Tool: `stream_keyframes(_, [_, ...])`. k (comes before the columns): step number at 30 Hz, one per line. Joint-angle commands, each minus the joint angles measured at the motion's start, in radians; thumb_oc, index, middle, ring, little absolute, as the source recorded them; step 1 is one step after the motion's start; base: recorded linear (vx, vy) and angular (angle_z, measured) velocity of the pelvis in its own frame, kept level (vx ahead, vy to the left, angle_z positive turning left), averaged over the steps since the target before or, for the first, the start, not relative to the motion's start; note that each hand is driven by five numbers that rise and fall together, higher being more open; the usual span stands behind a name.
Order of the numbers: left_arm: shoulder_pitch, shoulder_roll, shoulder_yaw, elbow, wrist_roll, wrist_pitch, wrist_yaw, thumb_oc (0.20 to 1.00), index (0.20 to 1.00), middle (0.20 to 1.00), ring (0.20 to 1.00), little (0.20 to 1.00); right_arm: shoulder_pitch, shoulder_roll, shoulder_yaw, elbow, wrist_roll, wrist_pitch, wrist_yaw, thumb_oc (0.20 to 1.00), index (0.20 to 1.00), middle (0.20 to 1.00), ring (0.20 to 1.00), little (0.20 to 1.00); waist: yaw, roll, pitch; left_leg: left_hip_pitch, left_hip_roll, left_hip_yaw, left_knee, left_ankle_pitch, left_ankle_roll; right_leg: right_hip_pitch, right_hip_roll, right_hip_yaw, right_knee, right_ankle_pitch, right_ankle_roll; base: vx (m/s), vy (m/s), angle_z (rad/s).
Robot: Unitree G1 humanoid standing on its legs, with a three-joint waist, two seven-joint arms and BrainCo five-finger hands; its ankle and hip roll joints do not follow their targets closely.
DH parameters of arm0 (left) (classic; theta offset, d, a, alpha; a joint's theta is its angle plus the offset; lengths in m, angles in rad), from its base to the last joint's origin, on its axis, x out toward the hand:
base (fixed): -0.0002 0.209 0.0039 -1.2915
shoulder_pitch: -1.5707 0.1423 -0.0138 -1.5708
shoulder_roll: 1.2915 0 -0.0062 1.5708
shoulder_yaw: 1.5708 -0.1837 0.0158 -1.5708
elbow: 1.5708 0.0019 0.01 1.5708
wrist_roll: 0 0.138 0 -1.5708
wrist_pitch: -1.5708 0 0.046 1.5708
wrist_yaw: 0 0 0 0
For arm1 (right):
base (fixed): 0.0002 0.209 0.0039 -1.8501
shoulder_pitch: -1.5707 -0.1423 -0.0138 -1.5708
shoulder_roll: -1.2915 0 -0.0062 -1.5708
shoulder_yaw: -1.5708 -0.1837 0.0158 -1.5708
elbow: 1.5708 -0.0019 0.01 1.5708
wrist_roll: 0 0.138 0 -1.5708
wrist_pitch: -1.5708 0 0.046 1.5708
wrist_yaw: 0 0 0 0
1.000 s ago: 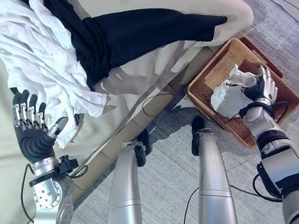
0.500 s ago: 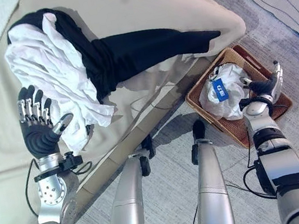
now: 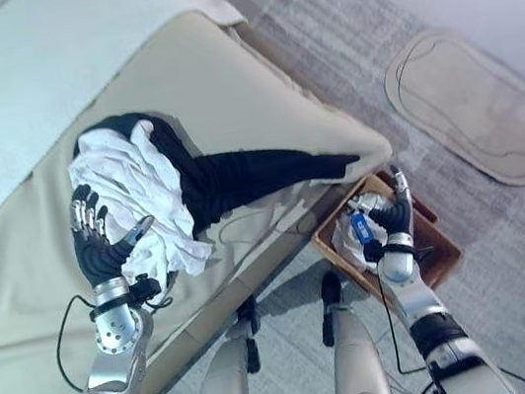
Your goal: Pick up clothes into the bucket
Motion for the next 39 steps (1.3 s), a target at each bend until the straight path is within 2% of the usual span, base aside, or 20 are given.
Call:
stream_keyframes(1, [-0.018,0.062,0.058,-0.003,0.136,0.004,0.046,1.0,1.0,1.0,1.0,1.0,0.03,0.008,0.032,-0.091,0.015,-0.072,0.103,1.0,1.0,1.0,1.0,1.0,0.008,-0.036,-0.044,0.051,0.04,0.007,-0.052,0.003,-0.029,0.091,-0.087,-0.003,-0.227,0.207,0.103,0.09,0.009,0.06])
stream_keyframes(4, [-0.012,0.066,0.057,0.025,0.151,0.014,0.036,1.0,1.0,1.0,1.0,1.0,0.061,0.011,0.051,-0.116,0.043,-0.069,0.156,1.0,1.0,1.0,1.0,1.0,0.011,-0.045,-0.059,0.091,0.043,0.007,-0.069,0.001,-0.03,0.134,-0.082,-0.01,-0.249,0.209,0.104,0.12,0.02,0.0])
stream_keyframes(6, [-0.019,0.078,0.059,0.079,0.202,0.047,0.045,1.0,1.0,1.0,1.0,1.0,0.076,0.013,0.074,-0.151,0.057,-0.074,0.193,1.0,1.0,1.0,1.0,1.0,0.01,-0.055,-0.068,0.106,0.041,0.005,-0.042,-0.014,-0.024,0.157,-0.086,-0.007,-0.241,0.2,0.103,0.07,0.051,0.03])
stream_keyframes(12, [-0.129,0.107,0.056,0.244,0.293,0.118,0.116,1.0,1.0,1.0,1.0,1.0,0.032,0.0,0.14,-0.185,0.014,-0.066,0.21,1.0,1.0,1.0,1.0,1.0,0.0,-0.08,-0.019,0.041,0.023,0.017,0.128,-0.086,-0.008,0.121,-0.1,0.017,-0.182,0.185,0.096,-0.05,0.054,0.01])
stream_keyframes(15, [-0.173,0.115,0.048,0.299,0.323,0.141,0.144,1.0,1.0,1.0,1.0,1.0,0.024,-0.007,0.15,-0.195,0.002,-0.064,0.209,1.0,1.0,1.0,1.0,1.0,-0.005,-0.085,-0.007,0.009,0.023,0.021,0.165,-0.099,-0.003,0.1,-0.101,0.028,-0.162,0.183,0.096,-0.06,0.069,-0.07])
stream_keyframes(19, [-0.339,0.206,0.003,0.501,0.378,0.211,0.217,1.0,1.0,1.0,1.0,1.0,-0.019,-0.011,0.197,-0.223,0.008,-0.073,0.211,1.0,1.0,1.0,1.0,1.0,-0.027,-0.106,0.038,-0.101,0.015,0.034,0.275,-0.129,0.005,-0.007,-0.102,0.06,-0.09,0.171,0.096,-0.11,0.093,-0.07])
stream_keyframes(24, [-0.45,0.273,-0.032,0.616,0.407,0.251,0.263,1.0,1.0,1.0,1.0,1.0,-0.052,-0.034,0.235,-0.253,-0.024,-0.08,0.191,1.0,1.0,1.0,1.0,1.0,-0.042,-0.114,0.085,-0.227,0.015,0.038,0.402,-0.171,0.012,-0.12,-0.1,0.091,-0.005,0.154,0.096,-0.11,0.073,-0.14])
stream_keyframes(26, [-0.464,0.284,-0.04,0.623,0.421,0.259,0.277,1.0,1.0,1.0,1.0,1.0,-0.057,-0.039,0.236,-0.26,-0.03,-0.081,0.182,1.0,1.0,1.0,1.0,1.0,-0.046,-0.113,0.091,-0.251,0.013,0.043,0.42,-0.176,0.013,-0.142,-0.103,0.093,0.009,0.151,0.096,-0.09,0.07,-0.07])
stream_keyframes(28, [-0.518,0.321,-0.065,0.661,0.45,0.287,0.31,1.0,1.0,1.0,1.0,1.0,-0.077,-0.054,0.238,-0.265,-0.04,-0.086,0.163,1.0,1.0,1.0,1.0,1.0,-0.061,-0.111,0.116,-0.341,0.009,0.048,0.475,-0.187,0.016,-0.233,-0.11,0.11,0.057,0.151,0.098,-0.15,0.095,-0.02])
stream_keyframes(32, [-0.558,0.334,-0.072,0.692,0.453,0.303,0.332,1.0,1.0,1.0,1.0,1.0,-0.087,-0.069,0.234,-0.276,-0.061,-0.085,0.143,1.0,1.0,1.0,1.0,1.0,-0.074,-0.108,0.137,-0.418,0.007,0.058,0.538,-0.204,0.024,-0.308,-0.111,0.127,0.105,0.149,0.098,-0.09,0.065,-0.08])
stream_keyframes(33, [-0.574,0.357,-0.087,0.689,0.494,0.321,0.358,1.0,1.0,1.0,1.0,1.0,-0.086,-0.082,0.216,-0.289,-0.067,-0.091,0.134,1.0,1.0,1.0,1.0,1.0,-0.082,-0.103,0.147,-0.463,0.007,0.055,0.57,-0.213,0.026,-0.353,-0.114,0.133,0.137,0.144,0.098,-0.04,0.034,-0.03])
stream_keyframes(39, [-0.621,0.384,-0.098,0.714,0.541,0.377,0.403,1.0,1.0,1.0,1.0,1.0,-0.075,-0.097,0.16,-0.319,-0.072,-0.106,0.099,1.0,1.0,1.0,1.0,1.0,-0.095,-0.092,0.15,-0.572,0.014,0.049,0.649,-0.233,0.032,-0.471,-0.113,0.149,0.224,0.122,0.097,-0.02,0.037,-0.04])
